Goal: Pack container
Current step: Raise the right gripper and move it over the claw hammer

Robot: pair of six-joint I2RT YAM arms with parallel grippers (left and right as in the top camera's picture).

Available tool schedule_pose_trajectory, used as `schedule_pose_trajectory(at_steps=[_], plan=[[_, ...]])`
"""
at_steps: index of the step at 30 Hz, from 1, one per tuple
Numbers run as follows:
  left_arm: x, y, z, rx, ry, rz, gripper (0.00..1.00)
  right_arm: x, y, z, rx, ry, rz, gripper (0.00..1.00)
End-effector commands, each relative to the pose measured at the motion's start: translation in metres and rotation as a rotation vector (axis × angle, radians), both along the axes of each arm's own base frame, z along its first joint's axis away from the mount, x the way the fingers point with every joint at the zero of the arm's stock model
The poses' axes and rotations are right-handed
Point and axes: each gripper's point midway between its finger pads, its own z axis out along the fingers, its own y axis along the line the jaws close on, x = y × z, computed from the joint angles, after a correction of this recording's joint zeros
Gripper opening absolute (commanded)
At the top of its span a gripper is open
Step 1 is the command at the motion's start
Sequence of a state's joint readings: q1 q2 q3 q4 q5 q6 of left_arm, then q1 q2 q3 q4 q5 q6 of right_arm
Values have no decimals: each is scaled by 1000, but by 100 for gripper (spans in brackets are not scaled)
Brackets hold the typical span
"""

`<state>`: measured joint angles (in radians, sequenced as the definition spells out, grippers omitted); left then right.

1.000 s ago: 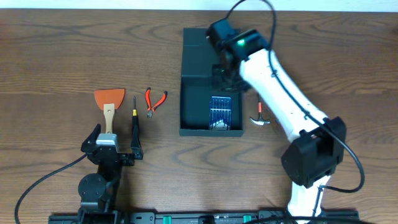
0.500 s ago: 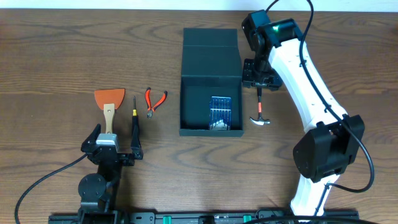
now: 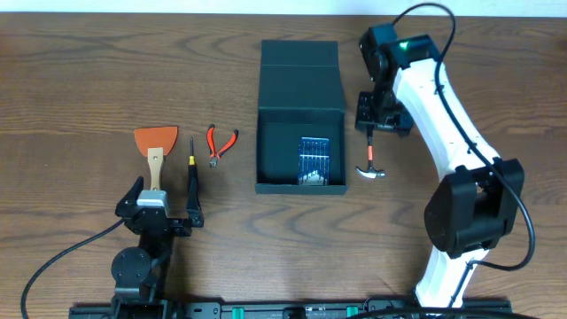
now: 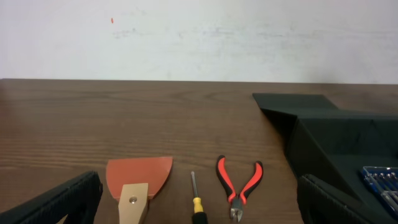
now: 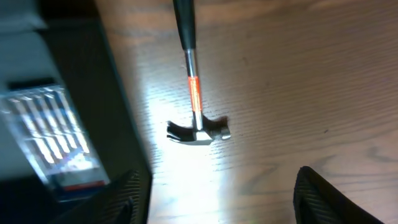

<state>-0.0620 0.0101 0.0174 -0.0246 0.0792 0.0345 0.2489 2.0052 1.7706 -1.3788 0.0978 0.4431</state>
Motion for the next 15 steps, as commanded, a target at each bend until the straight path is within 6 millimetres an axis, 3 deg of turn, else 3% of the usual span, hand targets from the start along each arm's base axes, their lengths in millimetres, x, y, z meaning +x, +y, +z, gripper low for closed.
schedule_pose_trajectory(at_steps=[1,11,15], plan=[[-1,-4,-15,17,45,-23,98,-11,-2,-10,14,29,50,62],[-1,-4,-15,17,45,-23,98,-40,-11,-53,2,126,59,65],[-1,-4,-15,17,45,-23,98,-49,-18,-58,1,156,81,66]])
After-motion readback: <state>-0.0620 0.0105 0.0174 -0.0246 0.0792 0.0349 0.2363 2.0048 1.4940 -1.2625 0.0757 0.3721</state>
